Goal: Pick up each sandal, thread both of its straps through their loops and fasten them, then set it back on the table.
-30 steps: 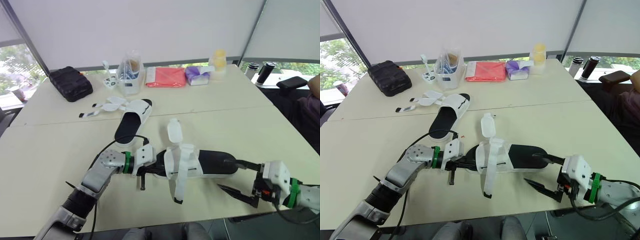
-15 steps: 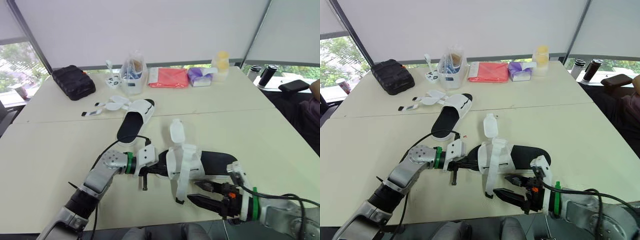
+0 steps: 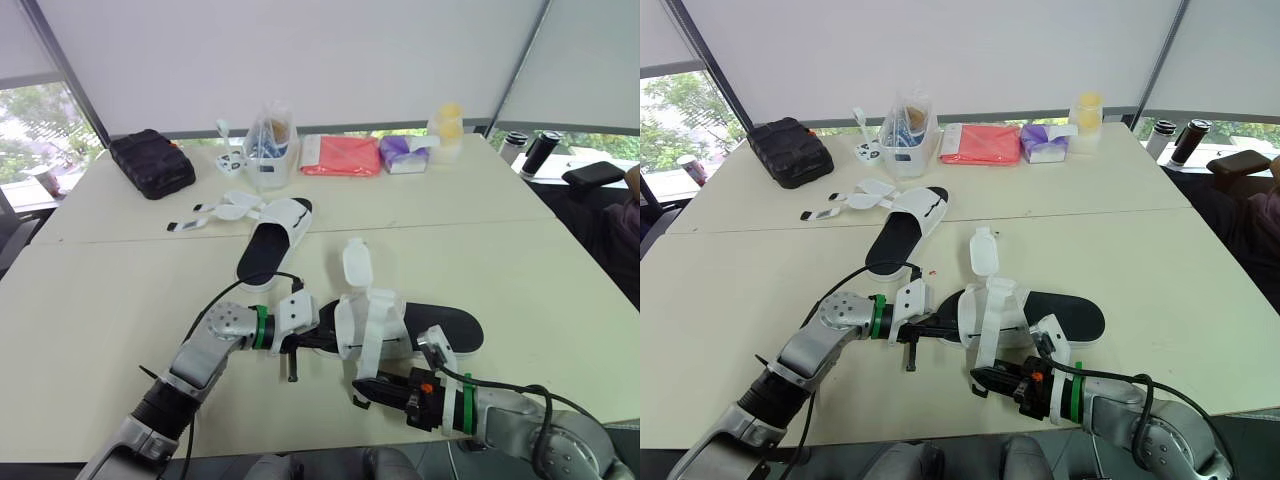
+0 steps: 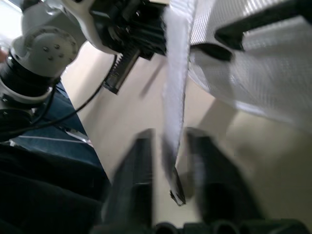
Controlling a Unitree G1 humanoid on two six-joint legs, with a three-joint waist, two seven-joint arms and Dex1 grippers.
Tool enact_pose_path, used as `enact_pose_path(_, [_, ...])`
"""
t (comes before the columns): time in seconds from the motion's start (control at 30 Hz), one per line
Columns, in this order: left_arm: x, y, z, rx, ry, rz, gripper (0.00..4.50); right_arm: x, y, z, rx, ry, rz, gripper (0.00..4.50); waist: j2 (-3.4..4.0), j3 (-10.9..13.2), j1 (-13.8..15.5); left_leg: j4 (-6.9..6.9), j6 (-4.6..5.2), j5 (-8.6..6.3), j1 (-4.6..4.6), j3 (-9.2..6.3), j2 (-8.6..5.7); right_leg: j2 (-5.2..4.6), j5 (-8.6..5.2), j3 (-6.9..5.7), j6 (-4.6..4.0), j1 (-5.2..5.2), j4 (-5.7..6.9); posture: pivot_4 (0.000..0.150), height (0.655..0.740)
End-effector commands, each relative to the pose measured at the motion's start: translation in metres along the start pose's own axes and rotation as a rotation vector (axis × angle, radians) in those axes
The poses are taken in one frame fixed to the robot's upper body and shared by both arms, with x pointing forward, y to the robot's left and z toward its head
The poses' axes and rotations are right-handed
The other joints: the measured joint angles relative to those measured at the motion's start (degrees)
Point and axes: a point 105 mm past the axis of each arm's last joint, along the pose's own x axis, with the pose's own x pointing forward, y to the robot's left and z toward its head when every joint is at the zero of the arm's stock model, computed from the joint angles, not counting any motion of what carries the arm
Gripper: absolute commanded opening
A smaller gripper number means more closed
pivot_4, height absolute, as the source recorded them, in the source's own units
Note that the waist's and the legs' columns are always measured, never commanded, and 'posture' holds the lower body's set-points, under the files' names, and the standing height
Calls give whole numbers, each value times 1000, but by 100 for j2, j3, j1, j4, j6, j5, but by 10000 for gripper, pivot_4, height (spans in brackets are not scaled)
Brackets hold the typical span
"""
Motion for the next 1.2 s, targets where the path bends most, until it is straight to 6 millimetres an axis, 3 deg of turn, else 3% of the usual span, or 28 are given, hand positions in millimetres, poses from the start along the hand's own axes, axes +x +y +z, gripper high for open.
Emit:
enact_pose_path(0.03, [-1,-2,-9,-13,39,7,0,-4,1,11,-46,-20,-7,427,0,0,1,0,0,0,-1,0,0,0,0,0,0,0,0,1500,7400])
enact_pose_path(0.27, [1,3,-10,36,57,12,0,-32,27,73,-85,-46,151,427,1,0,1,1,0,0,-1,1,0,0,1,0,0,1,1,1500,7400])
enact_pose_path(0.33, [2,3,-10,35,55,10,0,-38,29,96,-123,-53,161,427,1,0,-2,1,0,0,0,1,0,-1,1,0,0,1,1,1500,7400])
enact_pose_path(0.53, [4,1,-10,32,49,5,0,-38,23,128,-170,-68,156,427,-3,0,6,-3,1,0,-11,-8,2,-1,0,-11,-1,-6,-1,1500,7400])
enact_pose_path(0.8, [7,0,-10,28,46,7,0,-31,-2,112,-130,92,174,427,-2,-1,10,-2,1,0,-12,0,-2,-4,1,-7,-1,-9,-1,1500,7400])
enact_pose_path(1.2, [3,-1,-13,14,52,24,0,-27,-21,115,-123,110,170,427,-1,-1,7,-2,0,0,-11,-2,-2,-4,1,-8,-1,-11,1,1500,7400])
